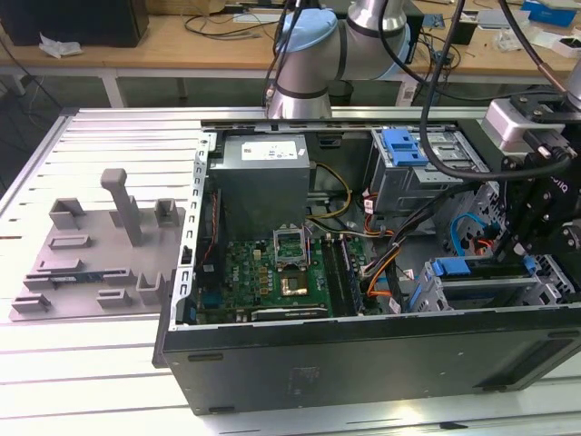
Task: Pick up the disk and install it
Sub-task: 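Insert the first disk wire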
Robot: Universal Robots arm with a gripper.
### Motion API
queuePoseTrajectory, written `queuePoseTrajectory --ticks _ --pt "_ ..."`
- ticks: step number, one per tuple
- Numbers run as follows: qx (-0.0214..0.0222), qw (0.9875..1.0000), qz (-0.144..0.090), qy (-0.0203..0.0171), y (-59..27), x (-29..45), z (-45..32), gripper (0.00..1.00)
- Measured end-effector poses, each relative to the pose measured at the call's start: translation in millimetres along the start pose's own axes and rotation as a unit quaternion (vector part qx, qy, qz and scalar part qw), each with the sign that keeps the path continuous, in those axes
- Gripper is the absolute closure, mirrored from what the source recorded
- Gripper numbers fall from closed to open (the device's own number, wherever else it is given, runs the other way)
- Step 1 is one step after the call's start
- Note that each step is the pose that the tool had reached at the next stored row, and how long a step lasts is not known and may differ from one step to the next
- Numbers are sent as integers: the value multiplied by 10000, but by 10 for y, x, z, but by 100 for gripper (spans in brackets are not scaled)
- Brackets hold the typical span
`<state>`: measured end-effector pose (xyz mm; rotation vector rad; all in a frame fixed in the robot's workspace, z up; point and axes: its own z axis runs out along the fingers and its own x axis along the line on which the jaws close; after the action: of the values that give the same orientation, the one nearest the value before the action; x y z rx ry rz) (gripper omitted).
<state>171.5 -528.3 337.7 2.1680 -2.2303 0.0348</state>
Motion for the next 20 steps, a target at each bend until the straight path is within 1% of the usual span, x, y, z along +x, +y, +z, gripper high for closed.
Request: queuePoseTrajectory --ticks 12,14,15,16,17,20 --pt "0 10000 0 -1 0 -1 5 84" --pt "-1 10000 0 -6 0 1 -28 82" --pt "0 10000 0 -1 1 2 -70 82" --pt "0 10000 0 -2 1 3 -87 76" --pt "0 10000 0 -1 1 5 -123 70" --pt "0 10000 0 -1 2 6 -167 70"
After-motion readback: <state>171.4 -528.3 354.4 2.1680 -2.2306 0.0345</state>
